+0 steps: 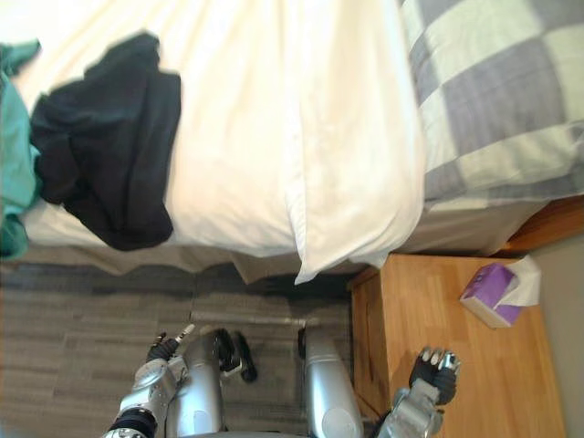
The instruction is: Tidy the bed and pick cloth on bed and put in laundry
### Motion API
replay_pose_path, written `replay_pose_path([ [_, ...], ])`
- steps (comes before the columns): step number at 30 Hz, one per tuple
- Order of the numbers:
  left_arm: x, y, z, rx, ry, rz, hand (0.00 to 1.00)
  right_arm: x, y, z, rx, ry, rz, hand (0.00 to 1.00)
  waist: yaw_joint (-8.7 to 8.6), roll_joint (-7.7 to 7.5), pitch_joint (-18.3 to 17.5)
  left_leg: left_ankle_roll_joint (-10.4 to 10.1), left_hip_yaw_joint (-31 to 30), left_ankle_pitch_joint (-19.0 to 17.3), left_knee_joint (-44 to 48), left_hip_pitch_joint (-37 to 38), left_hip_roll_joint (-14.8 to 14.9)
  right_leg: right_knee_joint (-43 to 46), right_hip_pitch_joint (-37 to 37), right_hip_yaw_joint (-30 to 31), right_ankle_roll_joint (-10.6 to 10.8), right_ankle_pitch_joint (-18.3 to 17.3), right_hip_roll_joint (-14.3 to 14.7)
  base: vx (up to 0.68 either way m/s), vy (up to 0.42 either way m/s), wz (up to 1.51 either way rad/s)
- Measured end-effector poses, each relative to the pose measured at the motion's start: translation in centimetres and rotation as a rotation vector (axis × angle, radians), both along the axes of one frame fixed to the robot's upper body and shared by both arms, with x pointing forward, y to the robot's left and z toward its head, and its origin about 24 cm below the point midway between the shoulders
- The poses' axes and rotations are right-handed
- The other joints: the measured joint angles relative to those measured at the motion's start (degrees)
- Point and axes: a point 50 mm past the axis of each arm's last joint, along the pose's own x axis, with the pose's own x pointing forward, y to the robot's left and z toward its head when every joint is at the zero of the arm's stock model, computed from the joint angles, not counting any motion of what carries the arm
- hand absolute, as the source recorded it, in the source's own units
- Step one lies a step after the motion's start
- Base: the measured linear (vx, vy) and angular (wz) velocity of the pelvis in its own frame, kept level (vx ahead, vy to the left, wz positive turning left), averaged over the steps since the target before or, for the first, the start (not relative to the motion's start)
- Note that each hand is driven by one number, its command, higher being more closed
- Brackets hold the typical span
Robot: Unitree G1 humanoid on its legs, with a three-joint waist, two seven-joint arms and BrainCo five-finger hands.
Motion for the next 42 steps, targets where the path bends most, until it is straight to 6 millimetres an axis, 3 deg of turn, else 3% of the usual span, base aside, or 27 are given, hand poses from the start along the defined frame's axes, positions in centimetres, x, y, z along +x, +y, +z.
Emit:
replay_pose_path([
  [1,-0.6,0.1,-0.3,0.001,0.023,-0.003,0.0,-0.2,0.6,-0.4,-0.023,0.035,0.064,0.0,-0.37,-0.31,-1.1,0.0,0.4,0.3,-1.7,1.6,-0.3,-2.0,1.2,0.1,0.2,0.7,-0.1,0.12,0.062,-0.11],
  [11,-4.2,-1.8,-2.2,-0.088,0.16,-0.107,0.0,-3.6,4.9,-3.1,-0.215,0.35,0.58,0.0,-0.85,-1.44,-9.5,-1.1,5.8,5.7,-20.6,15.6,-4.7,-20.5,14.3,1.4,1.4,6.3,-1.9,0.16,0.036,-0.11],
  [17,-5.3,-2.6,-2.7,-0.14,0.188,-0.126,0.0,-5.6,5.4,-4.4,-0.39,0.59,0.826,0.0,-1.12,-0.59,-11.3,-2.2,6.5,10.3,-31.6,21.9,-8.0,-28.4,20.2,-0.5,1.8,9.3,-3.4,0.16,-0.021,0.08],
  [26,-6.0,-3.0,-3.0,-0.141,0.193,-0.228,0.0,-4.3,4.8,-5.0,-0.539,0.722,1.006,0.0,-1.29,0.24,-11.6,-3.3,4.4,20.2,-48.1,29.1,-11.7,-37.5,26.3,-4.2,0.6,13.1,-3.7,0.01,-0.032,0.16],
  [31,-6.7,-2.7,-3.1,-0.087,0.21,-0.29,0.0,-3.5,4.9,-5.2,-0.6,0.767,1.115,0.0,-1.05,0.66,-11.5,-2.9,3.1,21.6,-51.3,30.7,-12.3,-38.8,27.3,-5.0,0.5,13.4,-3.6,-0.08,0.006,0.12],
  [33,-6.5,-2.4,-3.0,-0.056,0.211,-0.302,0.0,-3.1,5.0,-5.2,-0.627,0.774,1.178,0.0,-0.81,0.93,-10.7,-2.8,3.6,19.8,-49.2,29.9,-12.5,-37.3,26.6,-4.8,0.7,11.9,-4.1,-0.12,0.018,-0.04],
  [34,-6.0,-2.2,-2.7,-0.033,0.192,-0.291,0.0,-2.6,5.2,-5.1,-0.643,0.767,1.21,0.0,-0.61,0.09,-9.6,-2.6,3.6,16.4,-42.4,27.0,-11.6,-34.3,25.2,-4.5,0.8,10.3,-4.8,-0.11,-0.009,-0.02],
  [35,-5.5,-1.9,-2.4,-0.004,0.167,-0.271,0.0,-2.1,4.8,-4.9,-0.667,0.76,1.216,0.0,-0.44,0.56,-8.2,-2.4,3.2,12.0,-33.6,23.0,-9.6,-30.6,23.6,-4.6,0.9,8.8,-5.0,-0.14,-0.002,-0.01],
  [38,-4.7,-1.2,-1.9,0.036,0.121,-0.172,0.0,-0.9,4.5,-4.4,-0.7,0.744,1.216,0.0,-0.41,1.66,-5.8,-1.2,2.0,6.3,-20.4,15.8,-6.9,-20.0,17.3,-4.8,2.0,5.1,-5.6,-0.11,0.049,0.05],
  [40,-4.2,0.5,-1.4,0.09,0.086,-0.095,0.0,0.0,4.9,-4.1,-0.677,0.711,1.194,0.0,-0.42,-1.04,-3.6,-0.9,2.0,5.7,-17.5,12.2,-8.0,-12.6,11.4,-4.8,2.1,2.4,-8.3,-0.07,0.021,0.18],
  [42,-4.2,2.1,-1.0,0.111,0.062,0.031,0.0,0.6,5.1,-3.9,-0.66,0.69,1.174,0.0,0.3,-2.44,-1.3,-0.9,2.3,6.0,-15.6,9.2,-8.1,-8.2,7.2,-4.8,1.7,1.1,-9.3,-0.04,-0.074,0.02],
])
